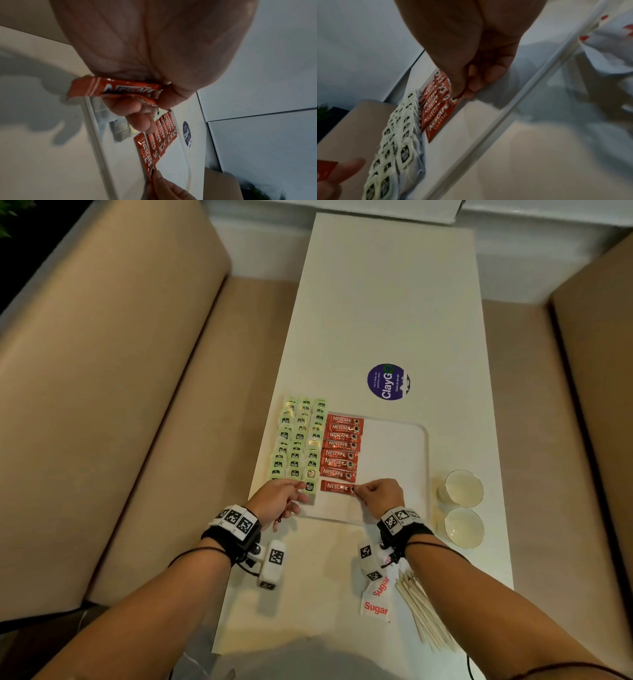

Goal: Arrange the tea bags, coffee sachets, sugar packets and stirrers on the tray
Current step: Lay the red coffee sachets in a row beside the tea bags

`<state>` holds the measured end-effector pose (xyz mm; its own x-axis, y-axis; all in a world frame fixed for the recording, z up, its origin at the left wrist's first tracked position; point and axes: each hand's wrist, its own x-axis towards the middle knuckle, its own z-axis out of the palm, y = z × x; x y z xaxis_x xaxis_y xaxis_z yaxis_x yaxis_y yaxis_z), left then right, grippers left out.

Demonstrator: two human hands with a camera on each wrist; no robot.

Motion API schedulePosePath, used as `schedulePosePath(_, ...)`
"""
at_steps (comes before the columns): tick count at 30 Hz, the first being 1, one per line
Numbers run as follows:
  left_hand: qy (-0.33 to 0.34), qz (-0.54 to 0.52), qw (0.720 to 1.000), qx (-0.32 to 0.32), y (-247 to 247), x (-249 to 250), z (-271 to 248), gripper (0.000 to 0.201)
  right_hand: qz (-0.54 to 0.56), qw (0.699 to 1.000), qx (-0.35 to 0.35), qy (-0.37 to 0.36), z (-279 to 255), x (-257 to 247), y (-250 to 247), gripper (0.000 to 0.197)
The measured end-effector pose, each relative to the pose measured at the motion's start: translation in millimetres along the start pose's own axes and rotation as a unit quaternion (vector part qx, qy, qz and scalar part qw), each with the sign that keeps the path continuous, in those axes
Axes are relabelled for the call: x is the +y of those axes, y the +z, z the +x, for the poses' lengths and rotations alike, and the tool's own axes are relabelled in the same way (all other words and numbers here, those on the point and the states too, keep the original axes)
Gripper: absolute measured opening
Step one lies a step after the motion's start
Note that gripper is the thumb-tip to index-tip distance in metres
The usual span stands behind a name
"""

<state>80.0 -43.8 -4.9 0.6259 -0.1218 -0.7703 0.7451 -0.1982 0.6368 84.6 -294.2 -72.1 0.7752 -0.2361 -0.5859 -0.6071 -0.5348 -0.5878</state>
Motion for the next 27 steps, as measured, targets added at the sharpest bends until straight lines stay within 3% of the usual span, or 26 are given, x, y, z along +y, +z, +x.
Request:
schedulePosePath(5,-0.001,-0.040,0.999,-0.017,1.8,-5.7,10.4,0.033,-0.004,1.000,0.007,0.010,4.4,-3.5,5.1,0.036)
schedulePosePath(15,0.002,-0.082,0.996,-0.038,-0.4,-6.0,15.3,0.033,0.002,1.000,0.010,0.014,4.7,-7.4,6.8,0.027)
schedulePosePath(27,0.020,-0.025,0.999,-0.034,2.3,-14.2,12.5,0.028,-0.002,1.000,0.008,0.018,1.1,-9.7,5.8,0.028)
